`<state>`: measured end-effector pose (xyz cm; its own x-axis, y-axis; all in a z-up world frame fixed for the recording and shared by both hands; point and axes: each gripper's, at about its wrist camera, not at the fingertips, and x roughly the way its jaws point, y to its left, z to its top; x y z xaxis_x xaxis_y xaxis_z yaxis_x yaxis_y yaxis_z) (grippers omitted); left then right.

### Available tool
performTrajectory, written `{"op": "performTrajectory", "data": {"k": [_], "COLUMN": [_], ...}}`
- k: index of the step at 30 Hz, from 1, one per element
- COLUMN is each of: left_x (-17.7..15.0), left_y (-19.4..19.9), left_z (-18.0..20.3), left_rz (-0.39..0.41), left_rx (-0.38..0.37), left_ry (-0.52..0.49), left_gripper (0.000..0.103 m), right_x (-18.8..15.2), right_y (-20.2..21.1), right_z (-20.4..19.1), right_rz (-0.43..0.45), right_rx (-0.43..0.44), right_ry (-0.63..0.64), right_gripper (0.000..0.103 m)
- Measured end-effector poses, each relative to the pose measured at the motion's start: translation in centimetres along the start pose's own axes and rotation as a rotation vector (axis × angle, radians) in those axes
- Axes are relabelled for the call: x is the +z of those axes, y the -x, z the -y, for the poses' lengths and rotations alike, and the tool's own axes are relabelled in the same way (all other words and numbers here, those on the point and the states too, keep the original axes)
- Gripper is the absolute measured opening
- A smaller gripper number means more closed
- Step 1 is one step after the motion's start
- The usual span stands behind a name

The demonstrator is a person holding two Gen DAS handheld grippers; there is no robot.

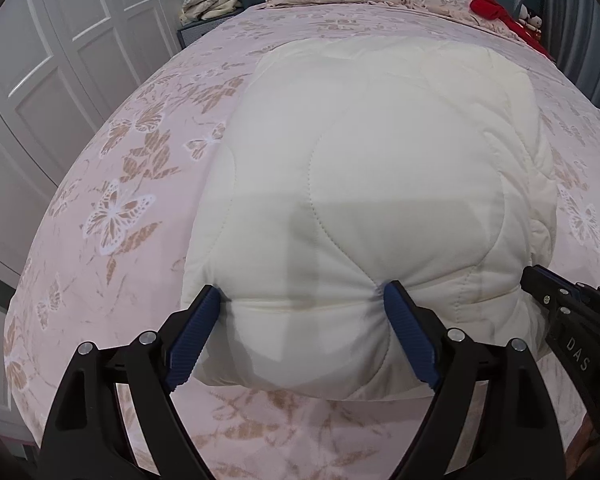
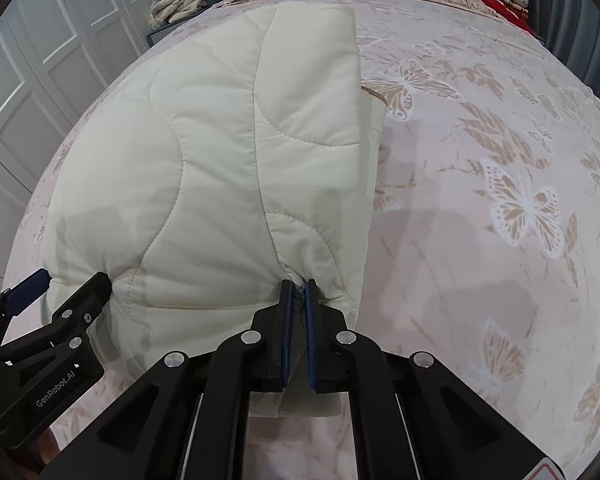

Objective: Fold large clothes

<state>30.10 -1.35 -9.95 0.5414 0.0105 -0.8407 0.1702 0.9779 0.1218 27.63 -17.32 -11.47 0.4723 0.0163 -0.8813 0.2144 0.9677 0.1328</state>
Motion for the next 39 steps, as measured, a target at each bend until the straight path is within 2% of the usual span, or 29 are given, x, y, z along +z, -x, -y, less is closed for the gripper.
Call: {"op": "performTrajectory", "data": {"k": [13, 16, 17, 19, 20, 21, 23, 25, 26, 27, 28, 29, 31, 32, 34, 37, 39], "left_x": [-0.3, -0.4, -0.7, -2.0, -2.8, -3.7, -5.2, -5.8, -5.7, -5.5, -5.1, -4.8, -4.2, -4.2, -4.4, -4.9, -5.0], "left_y": [-0.4, 1.4, 2.4, 3.8, 3.9, 3.8, 3.1, 2.1, 1.6, 1.3, 1.0, 0.9, 0.3, -0.5, -1.8, -2.5, -3.1], "left_z": [0.2, -0.9, -1.9, -4.1, -4.8, -5.5, -6.6, -7.3, -7.8, -8.1, -8.4, -8.5, -8.6, -8.9, -9.7, -9.6, -9.4], "left_rz": [0.018, 0.054, 0.059, 0.042, 0.029, 0.009, -0.022, -0.041, -0.041, -0.035, -0.033, -0.027, -0.024, -0.052, -0.094, -0.107, -0.121], "left_rx": [0.009, -0.057, -0.103, -0.172, -0.183, -0.179, -0.134, -0.09, -0.097, -0.106, -0.103, -0.101, -0.06, -0.048, -0.089, -0.087, -0.077], "left_ry": [0.001, 0.011, 0.024, 0.028, 0.024, 0.024, 0.021, 0.036, 0.065, 0.09, 0.105, 0.108, 0.103, 0.113, 0.167, 0.18, 0.189], "left_gripper": [0.082, 0.08, 0.08, 0.079, 0.079, 0.079, 0.079, 0.077, 0.076, 0.076, 0.07, 0.068, 0.067, 0.067, 0.067, 0.067, 0.067], "right_x": [0.1, 0.9, 1.0, 0.6, 0.2, -0.3, -1.1, -1.8, -2.0, -2.1, -1.9, -1.6, -1.2, -1.2, -1.6, -2.9, -3.3], "right_y": [-0.8, 1.5, 3.2, 5.5, 6.4, 6.8, 5.9, 4.4, 3.6, 3.3, 3.5, 4.3, 6.9, 7.8, 6.5, 2.0, 0.4], "right_z": [-0.6, 0.7, 1.6, 2.7, 3.3, 3.6, 3.7, 3.4, 3.1, 2.8, 2.7, 2.5, 2.1, 1.8, 1.9, 2.2, 2.0], "right_rz": [0.0, 0.004, 0.027, 0.054, 0.06, 0.052, -0.009, -0.048, -0.057, -0.048, -0.035, -0.006, 0.071, 0.089, 0.038, -0.057, -0.065], "right_rx": [-0.027, 0.063, 0.121, 0.157, 0.171, 0.204, 0.267, 0.288, 0.284, 0.279, 0.287, 0.289, 0.277, 0.251, 0.214, 0.165, 0.146], "right_ry": [0.046, -0.011, -0.044, -0.068, -0.076, -0.085, -0.11, -0.127, -0.132, -0.137, -0.144, -0.147, -0.105, -0.071, -0.044, -0.04, -0.033], "right_gripper": [0.004, 0.005, 0.009, 0.03, 0.044, 0.049, 0.049, 0.048, 0.041, 0.023, 0.019, 0.015, 0.012, 0.012, 0.011, 0.011, 0.012]}}
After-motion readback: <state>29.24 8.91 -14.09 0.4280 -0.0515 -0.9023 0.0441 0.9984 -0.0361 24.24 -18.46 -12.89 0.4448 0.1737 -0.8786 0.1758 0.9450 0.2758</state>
